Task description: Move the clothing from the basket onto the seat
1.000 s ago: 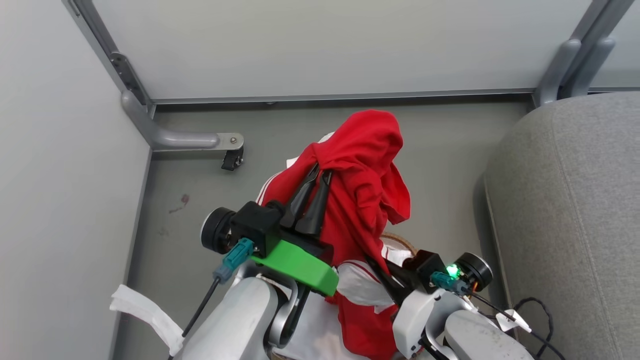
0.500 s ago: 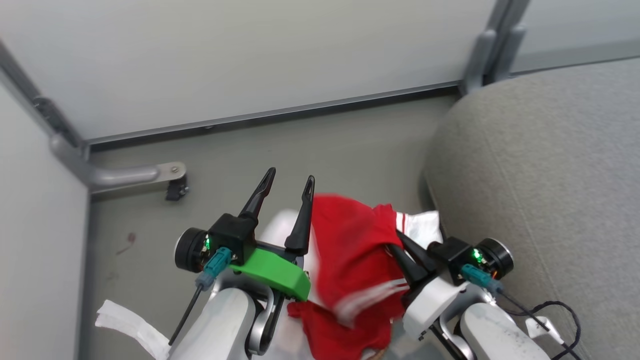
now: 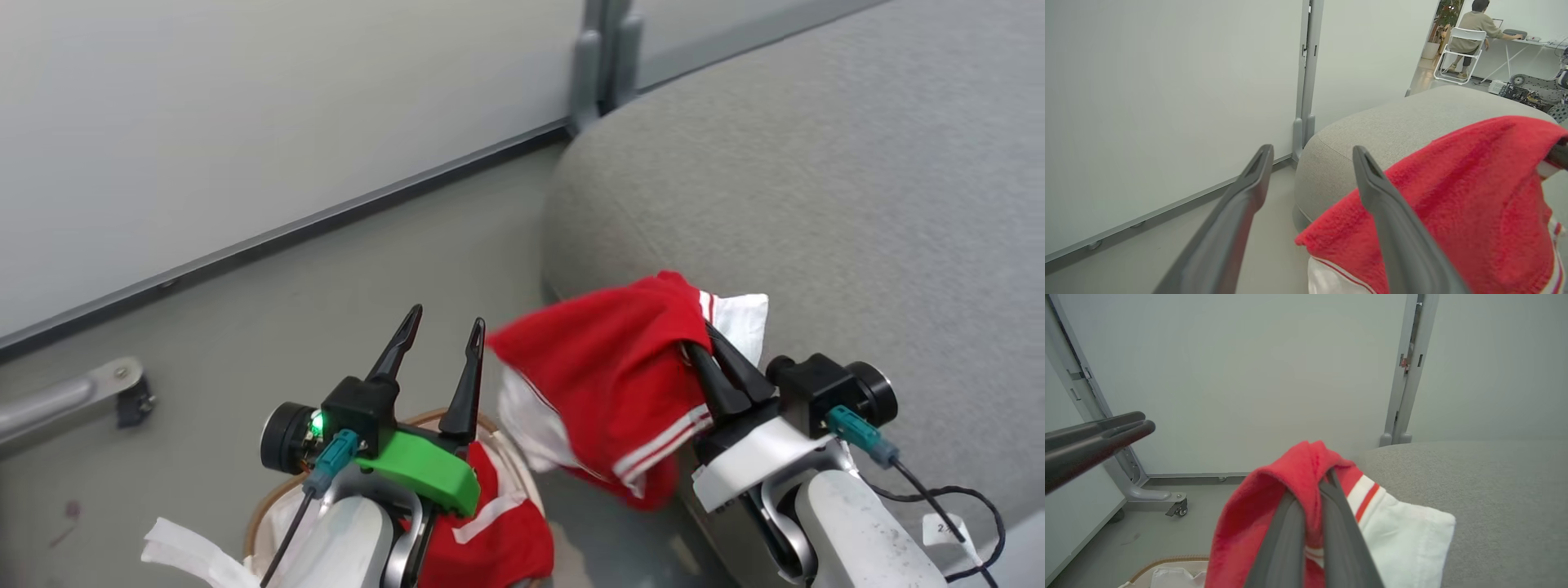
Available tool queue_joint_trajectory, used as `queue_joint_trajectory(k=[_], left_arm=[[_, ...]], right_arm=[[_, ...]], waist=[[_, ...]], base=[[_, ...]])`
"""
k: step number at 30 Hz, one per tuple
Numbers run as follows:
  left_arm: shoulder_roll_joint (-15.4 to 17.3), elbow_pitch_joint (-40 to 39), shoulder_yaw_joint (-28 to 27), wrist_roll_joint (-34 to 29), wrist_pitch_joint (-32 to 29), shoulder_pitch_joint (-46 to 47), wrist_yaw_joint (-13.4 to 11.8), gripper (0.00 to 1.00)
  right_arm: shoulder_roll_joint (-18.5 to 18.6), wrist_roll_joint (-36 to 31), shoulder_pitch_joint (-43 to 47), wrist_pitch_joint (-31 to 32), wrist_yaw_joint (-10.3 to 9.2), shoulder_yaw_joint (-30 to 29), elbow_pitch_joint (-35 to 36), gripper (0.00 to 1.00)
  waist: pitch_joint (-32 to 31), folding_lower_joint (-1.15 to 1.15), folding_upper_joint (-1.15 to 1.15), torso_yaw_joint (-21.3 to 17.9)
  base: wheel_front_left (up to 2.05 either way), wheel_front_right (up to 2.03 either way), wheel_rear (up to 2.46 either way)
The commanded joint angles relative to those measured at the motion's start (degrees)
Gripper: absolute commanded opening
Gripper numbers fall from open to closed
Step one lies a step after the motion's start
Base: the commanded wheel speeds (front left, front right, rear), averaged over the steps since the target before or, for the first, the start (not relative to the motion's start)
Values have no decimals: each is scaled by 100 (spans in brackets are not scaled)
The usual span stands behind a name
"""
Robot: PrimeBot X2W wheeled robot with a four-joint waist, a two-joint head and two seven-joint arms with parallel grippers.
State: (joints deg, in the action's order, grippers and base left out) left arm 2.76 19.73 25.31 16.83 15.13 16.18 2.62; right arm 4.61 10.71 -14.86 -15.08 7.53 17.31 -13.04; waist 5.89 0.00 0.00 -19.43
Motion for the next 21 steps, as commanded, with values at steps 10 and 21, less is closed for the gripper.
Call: queue_joint_trajectory(k=[10, 21], left_arm=[[27, 89, 92, -49, 4, 43, 137, 100], [29, 198, 268, -292, 3, 419, 217, 100]], right_arm=[[255, -104, -453, -12, -7, -493, 415, 0], [1581, -330, -2363, -12, -8, -711, 341, 0]], waist=[[270, 0, 0, -1135], [1051, 0, 0, -1207]], base=[[0, 0, 0], [0, 0, 0]])
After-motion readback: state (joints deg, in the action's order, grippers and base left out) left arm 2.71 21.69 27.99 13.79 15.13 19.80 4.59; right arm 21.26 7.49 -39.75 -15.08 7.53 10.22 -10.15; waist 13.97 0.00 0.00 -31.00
